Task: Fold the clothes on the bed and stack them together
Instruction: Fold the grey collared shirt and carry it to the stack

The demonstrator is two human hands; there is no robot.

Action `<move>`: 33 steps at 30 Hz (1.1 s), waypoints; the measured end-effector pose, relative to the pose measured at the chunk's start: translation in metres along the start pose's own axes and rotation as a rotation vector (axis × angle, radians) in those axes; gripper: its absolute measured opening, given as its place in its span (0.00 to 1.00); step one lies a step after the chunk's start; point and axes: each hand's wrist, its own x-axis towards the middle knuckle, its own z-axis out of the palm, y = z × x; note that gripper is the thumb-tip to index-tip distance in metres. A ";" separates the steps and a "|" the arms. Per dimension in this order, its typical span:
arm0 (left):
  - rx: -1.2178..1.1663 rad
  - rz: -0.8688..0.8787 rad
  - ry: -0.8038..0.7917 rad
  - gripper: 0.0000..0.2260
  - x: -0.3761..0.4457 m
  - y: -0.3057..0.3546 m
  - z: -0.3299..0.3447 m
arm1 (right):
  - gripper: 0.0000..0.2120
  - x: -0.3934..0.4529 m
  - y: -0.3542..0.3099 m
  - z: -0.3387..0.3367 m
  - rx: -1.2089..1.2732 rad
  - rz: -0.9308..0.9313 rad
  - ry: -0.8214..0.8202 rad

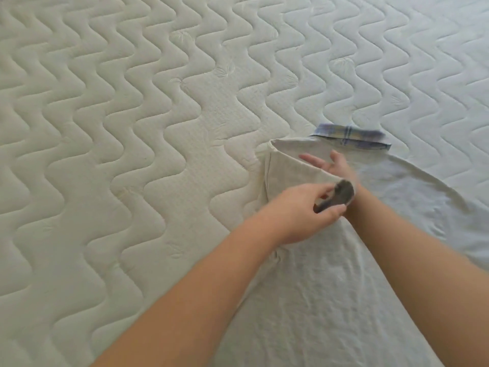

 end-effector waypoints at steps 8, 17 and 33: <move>0.304 -0.086 0.238 0.21 0.044 -0.089 -0.042 | 0.25 -0.027 0.022 -0.040 -1.007 -0.003 -0.042; 0.840 0.079 -0.265 0.14 0.144 -0.072 -0.061 | 0.04 -0.052 0.001 -0.057 -1.145 -0.157 -0.059; 0.775 -0.131 -0.017 0.15 0.159 -0.091 -0.068 | 0.14 0.006 0.014 -0.083 -1.080 -0.438 0.295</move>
